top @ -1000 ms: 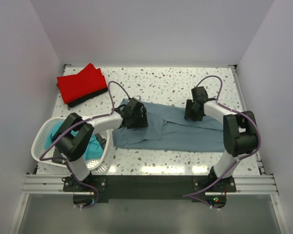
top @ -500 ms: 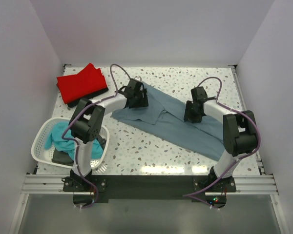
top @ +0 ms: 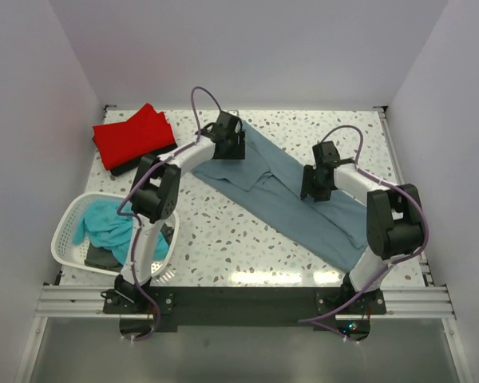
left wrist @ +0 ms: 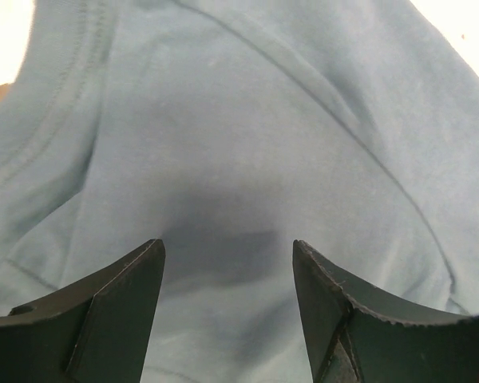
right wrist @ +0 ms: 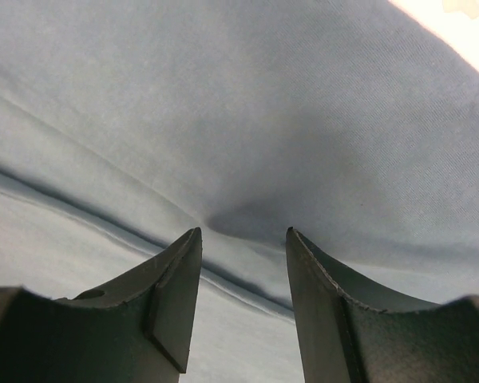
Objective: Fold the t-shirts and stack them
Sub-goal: Fold the tshirt
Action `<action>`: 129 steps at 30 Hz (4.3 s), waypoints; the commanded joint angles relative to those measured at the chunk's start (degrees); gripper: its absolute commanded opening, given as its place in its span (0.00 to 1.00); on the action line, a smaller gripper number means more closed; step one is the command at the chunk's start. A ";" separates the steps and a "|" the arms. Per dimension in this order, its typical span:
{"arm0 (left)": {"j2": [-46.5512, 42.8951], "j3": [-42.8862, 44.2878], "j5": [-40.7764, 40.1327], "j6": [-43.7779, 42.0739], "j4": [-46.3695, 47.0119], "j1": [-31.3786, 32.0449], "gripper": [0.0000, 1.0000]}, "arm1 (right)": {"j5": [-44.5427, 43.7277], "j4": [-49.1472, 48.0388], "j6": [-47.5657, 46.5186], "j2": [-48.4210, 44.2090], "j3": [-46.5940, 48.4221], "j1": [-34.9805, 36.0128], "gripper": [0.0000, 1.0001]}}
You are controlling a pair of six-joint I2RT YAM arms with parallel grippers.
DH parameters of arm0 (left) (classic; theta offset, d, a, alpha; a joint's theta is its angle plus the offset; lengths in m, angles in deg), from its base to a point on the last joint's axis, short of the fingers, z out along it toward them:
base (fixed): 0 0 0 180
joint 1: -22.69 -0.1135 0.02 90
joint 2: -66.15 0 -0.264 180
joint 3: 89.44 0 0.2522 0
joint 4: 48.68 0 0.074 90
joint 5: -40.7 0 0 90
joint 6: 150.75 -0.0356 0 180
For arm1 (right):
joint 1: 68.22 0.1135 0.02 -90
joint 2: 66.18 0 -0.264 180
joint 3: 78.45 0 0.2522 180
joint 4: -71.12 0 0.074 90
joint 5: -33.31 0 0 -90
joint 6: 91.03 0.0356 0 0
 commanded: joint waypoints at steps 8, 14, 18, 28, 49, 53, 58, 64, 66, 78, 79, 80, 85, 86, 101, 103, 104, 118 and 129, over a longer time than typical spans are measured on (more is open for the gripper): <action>-13.25 -11.18 -0.95 3.97 1.05 -0.81 0.71 | 2.29 -3.07 -0.60 -4.17 -2.76 0.10 0.52; -10.79 -11.63 2.92 7.22 2.46 -0.81 0.71 | 1.94 -4.21 0.01 -5.58 -6.45 0.10 0.52; -9.38 -13.03 4.77 9.50 3.69 -1.34 0.71 | 2.11 -3.87 0.45 -5.93 -7.69 0.18 0.52; -3.86 -11.91 8.38 10.47 6.33 -4.76 0.71 | 4.30 -0.35 0.19 -6.19 -8.30 0.10 0.52; 13.29 10.95 15.49 4.41 7.63 -9.07 0.71 | 9.50 3.60 2.92 -1.98 -3.22 3.26 0.52; 13.65 13.33 15.41 4.76 7.47 -9.07 0.71 | 7.13 5.71 2.22 -1.80 -0.75 3.26 0.52; 9.44 14.21 16.03 6.52 8.35 -9.07 0.72 | 4.31 8.79 -1.29 -2.32 3.73 3.26 0.52; 2.76 10.62 16.72 9.06 9.75 -8.90 0.75 | 3.78 10.46 -3.06 -4.87 3.22 3.26 0.52; 0.22 6.68 16.73 10.12 11.41 -8.46 0.75 | 4.40 10.11 -3.06 -5.40 1.11 3.35 0.52; -2.18 -3.71 17.26 15.57 15.38 -3.89 0.75 | 6.68 5.90 -1.21 -8.39 -7.68 3.35 0.52; -2.26 -4.59 17.25 16.18 15.90 -3.89 0.75 | 6.77 5.63 -1.21 -8.13 -8.04 3.26 0.52; -2.26 -5.38 17.17 17.14 16.43 -3.97 0.75 | 6.86 5.37 -1.21 -7.87 -8.13 3.26 0.52; -0.07 -6.10 17.25 17.07 16.26 -4.15 0.75 | 8.18 4.58 -0.34 -6.81 -9.36 3.26 0.52; 0.72 -5.83 17.25 16.98 15.91 -4.24 0.75 | 8.70 4.66 -0.25 -6.63 -9.53 3.26 0.52; 9.69 4.18 21.73 8.72 13.62 -6.70 0.75 | 16.00 3.78 2.12 -2.33 -9.89 8.35 0.52; 10.83 5.59 22.44 7.58 13.53 -6.70 0.75 | 16.96 3.61 2.74 -0.66 -8.40 10.10 0.52; 11.53 6.20 22.70 7.31 13.62 -6.79 0.75 | 17.05 3.52 2.91 0.13 -7.35 10.72 0.52; 15.40 9.55 28.50 4.24 17.31 -6.79 0.75 | 19.07 2.20 6.78 9.09 2.06 21.36 0.52; 17.07 11.48 29.91 3.88 18.89 -6.79 0.76 | 19.43 3.43 7.22 13.94 10.41 24.79 0.51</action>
